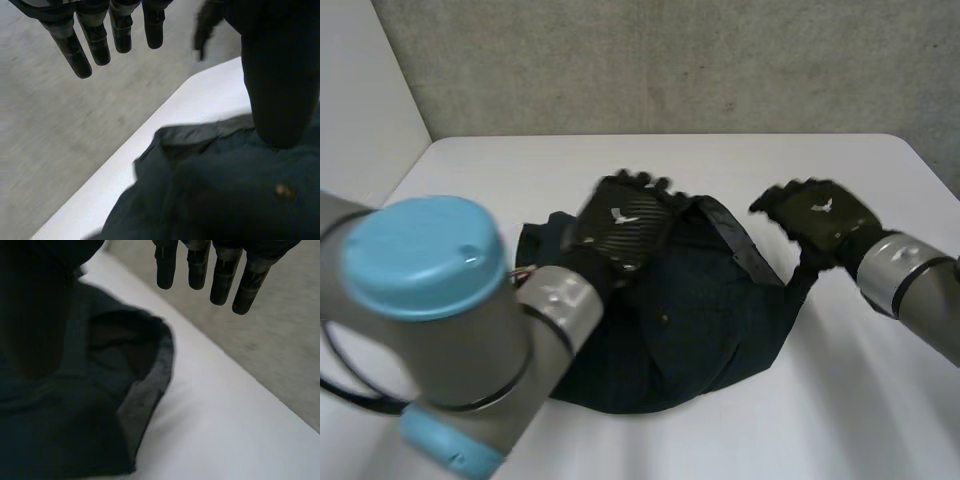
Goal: Fold the shorts.
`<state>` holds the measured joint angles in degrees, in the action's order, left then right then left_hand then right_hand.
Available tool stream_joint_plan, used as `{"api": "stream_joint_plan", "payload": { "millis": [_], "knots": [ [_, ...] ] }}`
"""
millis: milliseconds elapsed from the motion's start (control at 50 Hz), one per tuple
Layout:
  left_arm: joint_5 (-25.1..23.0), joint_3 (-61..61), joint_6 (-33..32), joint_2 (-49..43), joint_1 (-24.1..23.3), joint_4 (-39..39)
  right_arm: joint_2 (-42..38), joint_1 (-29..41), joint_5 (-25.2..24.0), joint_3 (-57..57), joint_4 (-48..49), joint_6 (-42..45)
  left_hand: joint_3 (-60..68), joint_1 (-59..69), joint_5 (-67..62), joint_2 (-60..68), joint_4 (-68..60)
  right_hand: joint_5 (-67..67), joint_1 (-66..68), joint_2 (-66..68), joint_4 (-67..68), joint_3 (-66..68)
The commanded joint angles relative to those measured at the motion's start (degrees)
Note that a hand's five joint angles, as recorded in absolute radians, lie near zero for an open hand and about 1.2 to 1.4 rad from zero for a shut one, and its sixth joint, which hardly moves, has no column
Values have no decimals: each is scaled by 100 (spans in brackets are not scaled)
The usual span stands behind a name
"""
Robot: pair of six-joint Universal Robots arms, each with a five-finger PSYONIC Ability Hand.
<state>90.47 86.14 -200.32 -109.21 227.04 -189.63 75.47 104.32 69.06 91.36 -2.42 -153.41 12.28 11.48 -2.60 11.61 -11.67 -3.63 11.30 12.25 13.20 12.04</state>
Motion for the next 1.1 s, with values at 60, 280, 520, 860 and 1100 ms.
{"api": "stream_joint_plan", "payload": {
  "millis": [60, 280, 520, 860, 1100],
  "knots": [
    [1315, 1395, 660, 778, 60, 619, 20, -17, -385, 575, -321, 1761, 230, 311, -199, 297, -291, -334, 568, 472, 377, 494],
    [1439, 2091, 1504, 699, 86, 1306, -717, 1, -832, 655, 487, 1894, 247, 328, -216, 315, -309, -1205, 1439, 1343, 1248, 1365],
    [1439, 2073, 1513, 128, 376, 1060, -1386, 45, -842, 348, 796, 1894, 247, 328, -216, 315, -309, -2369, 2603, 2507, 2412, 2528],
    [1430, 2003, 1460, 14, 403, 392, -1597, -17, -859, 93, 734, 1833, 1490, 1571, -1459, 1558, -1552, -6637, 6870, 6775, 6680, 6796],
    [1403, 1617, 1408, -390, 473, 49, -1063, -8, -850, -13, 33, 1070, 6768, 6848, -6736, 6835, -6829, -6637, 6870, 6775, 6680, 6796]
  ]
}}
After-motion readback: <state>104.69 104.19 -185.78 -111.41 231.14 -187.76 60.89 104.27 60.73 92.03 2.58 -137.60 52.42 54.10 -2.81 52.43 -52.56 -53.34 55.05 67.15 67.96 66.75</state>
